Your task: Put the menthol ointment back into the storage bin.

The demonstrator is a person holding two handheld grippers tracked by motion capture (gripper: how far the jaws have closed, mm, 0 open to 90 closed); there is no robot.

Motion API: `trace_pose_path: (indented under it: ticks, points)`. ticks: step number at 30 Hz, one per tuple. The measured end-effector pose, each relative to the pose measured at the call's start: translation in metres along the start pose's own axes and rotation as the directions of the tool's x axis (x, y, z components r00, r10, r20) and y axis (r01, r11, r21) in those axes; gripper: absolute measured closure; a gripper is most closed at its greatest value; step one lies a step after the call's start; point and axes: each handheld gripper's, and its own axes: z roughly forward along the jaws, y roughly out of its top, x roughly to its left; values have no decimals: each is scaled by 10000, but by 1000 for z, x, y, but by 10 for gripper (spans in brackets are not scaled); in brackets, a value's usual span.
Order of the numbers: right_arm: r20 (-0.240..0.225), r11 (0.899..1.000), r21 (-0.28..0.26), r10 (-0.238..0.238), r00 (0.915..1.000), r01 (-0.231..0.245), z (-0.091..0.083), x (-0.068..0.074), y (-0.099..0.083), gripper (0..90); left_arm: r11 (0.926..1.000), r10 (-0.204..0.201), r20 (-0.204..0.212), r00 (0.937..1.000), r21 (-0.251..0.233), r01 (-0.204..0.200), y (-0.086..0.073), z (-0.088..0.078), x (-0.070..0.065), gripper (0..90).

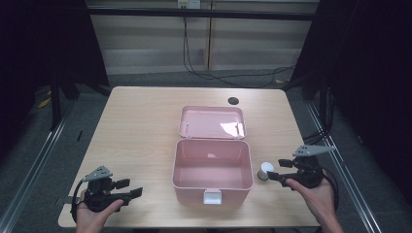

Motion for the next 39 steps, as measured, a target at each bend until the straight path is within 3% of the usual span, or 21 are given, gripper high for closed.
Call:
trace_pose_path:
  ticks: [3, 4, 6, 12, 17, 24, 28, 32, 39]
  points:
    - [-41, 9997, 235, -72, 10000, 73, -1, -2, 8, 271, 10000, -7, 29, 10000, 26, 7, 0, 0, -1, 316]
    - [52, 9994, 342, -110, 9999, 108, -1, -3, 10, 291, 10000, -27, 21, 10000, 10, 27, 0, 0, -1, 316]
    - [-237, 9983, 494, -283, 9993, 294, 0, -3, 13, 355, 10000, -39, 40, 10000, -18, 39, 0, 0, 0, 315]
    - [-138, 9936, 935, -618, 9980, 628, 3, -3, 23, 376, 10000, -18, 23, 10000, -31, 18, 0, 0, 0, 316]
    - [-176, 9910, 1176, -617, 9979, 633, 2, -4, 32, 397, 10000, -32, 28, 10000, -7, 32, 0, 0, 0, 317]
    - [-517, 9807, 1852, -543, 9972, 630, 7, -5, 43, 340, 10000, -19, 30, 10000, -7, 19, 0, 0, 0, 317]
    - [-511, 9680, 2414, -577, 9970, 684, 12, -6, 51, 327, 10000, -24, 53, 10000, -11, 24, 0, 0, 0, 317]
    - [-530, 9532, 2863, -854, 9949, 971, 17, -4, 57, 380, 10000, -13, 50, 10000, -9, 13, 0, 0, 0, 316]
    - [-613, 9086, 3921, -1301, 9896, 1438, 29, -3, 64, 435, 10000, -44, 66, 10000, -12, 44, 0, 0, -1, 316]
